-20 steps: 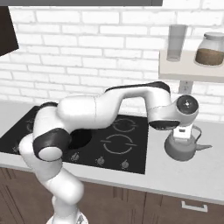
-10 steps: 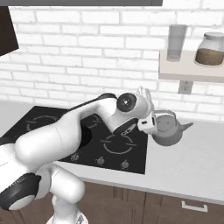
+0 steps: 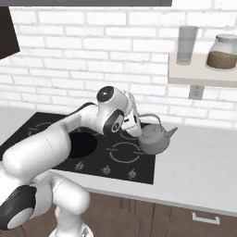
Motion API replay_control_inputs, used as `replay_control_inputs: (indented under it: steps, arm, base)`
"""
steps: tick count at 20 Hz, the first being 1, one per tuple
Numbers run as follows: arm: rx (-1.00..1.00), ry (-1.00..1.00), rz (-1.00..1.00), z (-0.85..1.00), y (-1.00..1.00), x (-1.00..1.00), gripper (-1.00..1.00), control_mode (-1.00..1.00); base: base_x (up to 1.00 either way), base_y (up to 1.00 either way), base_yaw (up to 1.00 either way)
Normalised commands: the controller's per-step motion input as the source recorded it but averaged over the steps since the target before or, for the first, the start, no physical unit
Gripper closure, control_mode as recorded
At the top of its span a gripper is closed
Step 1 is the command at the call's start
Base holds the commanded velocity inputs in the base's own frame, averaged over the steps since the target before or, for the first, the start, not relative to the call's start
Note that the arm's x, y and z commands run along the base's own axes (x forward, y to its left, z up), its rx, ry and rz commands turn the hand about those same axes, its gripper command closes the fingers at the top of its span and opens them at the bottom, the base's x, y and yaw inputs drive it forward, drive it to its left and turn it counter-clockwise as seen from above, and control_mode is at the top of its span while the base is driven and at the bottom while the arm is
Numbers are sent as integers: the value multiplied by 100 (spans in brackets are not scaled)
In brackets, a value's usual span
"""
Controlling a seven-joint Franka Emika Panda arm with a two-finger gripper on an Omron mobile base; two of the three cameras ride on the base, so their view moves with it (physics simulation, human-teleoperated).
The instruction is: Pick the kettle from the counter and place it on a stove burner. Then turn the burner on.
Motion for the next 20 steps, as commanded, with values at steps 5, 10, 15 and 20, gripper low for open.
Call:
replay_control_inputs:
  steps: [5, 10, 15, 20]
  arm:
    - [8, 0, 7, 1, 26, 22, 100, -100]
    - [3, 0, 5, -3, 3, 2, 100, -100]
    - [13, 3, 0, -1, 8, 15, 100, -100]
    - [19, 13, 0, 0, 46, 17, 100, -100]
  base:
    - [0, 0, 0]
    - [0, 0, 0]
    - [0, 0, 0]
    - [0, 0, 0]
